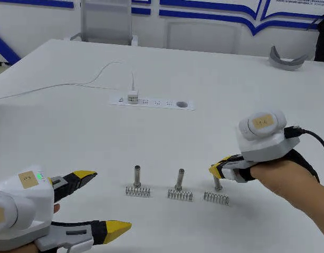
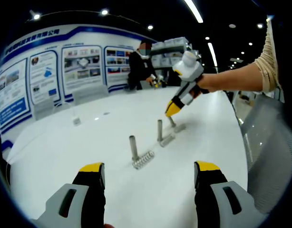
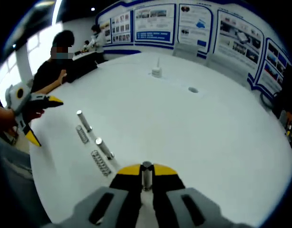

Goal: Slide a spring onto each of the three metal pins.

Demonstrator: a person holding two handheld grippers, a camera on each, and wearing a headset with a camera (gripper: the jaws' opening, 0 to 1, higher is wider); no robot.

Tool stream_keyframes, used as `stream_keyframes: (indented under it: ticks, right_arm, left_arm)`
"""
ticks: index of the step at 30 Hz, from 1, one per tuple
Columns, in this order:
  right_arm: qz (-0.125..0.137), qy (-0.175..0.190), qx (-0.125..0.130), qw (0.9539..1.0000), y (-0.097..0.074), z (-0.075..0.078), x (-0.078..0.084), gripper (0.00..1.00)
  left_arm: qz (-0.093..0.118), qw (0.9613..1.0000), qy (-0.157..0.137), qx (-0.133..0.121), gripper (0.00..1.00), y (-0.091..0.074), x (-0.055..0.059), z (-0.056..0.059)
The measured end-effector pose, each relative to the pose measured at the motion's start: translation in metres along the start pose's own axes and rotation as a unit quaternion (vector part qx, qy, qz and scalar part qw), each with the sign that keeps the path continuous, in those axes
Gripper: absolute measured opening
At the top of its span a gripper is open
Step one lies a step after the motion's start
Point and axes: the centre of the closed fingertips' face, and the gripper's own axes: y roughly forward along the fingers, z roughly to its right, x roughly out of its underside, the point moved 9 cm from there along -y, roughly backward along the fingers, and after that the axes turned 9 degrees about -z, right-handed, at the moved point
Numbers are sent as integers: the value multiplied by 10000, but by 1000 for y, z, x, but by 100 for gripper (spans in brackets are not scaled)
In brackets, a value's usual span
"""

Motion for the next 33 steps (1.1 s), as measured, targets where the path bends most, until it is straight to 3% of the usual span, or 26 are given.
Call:
stream_keyframes:
  ticks: [6,23,33]
  right_arm:
    - [104,107,-15,9999,-6,-1,4,9]
    - [55,138,-36,9999,-12,-4,15,9]
    - [74,-13,-45,10000,-12,-5,17,9]
  left_arm:
    - [5,10000,1,7,78,0,0,1]
    - [-7,10000,-5,14,78,0,-2,2]
    - [-5,10000,-3,37,78,2,-2,4]
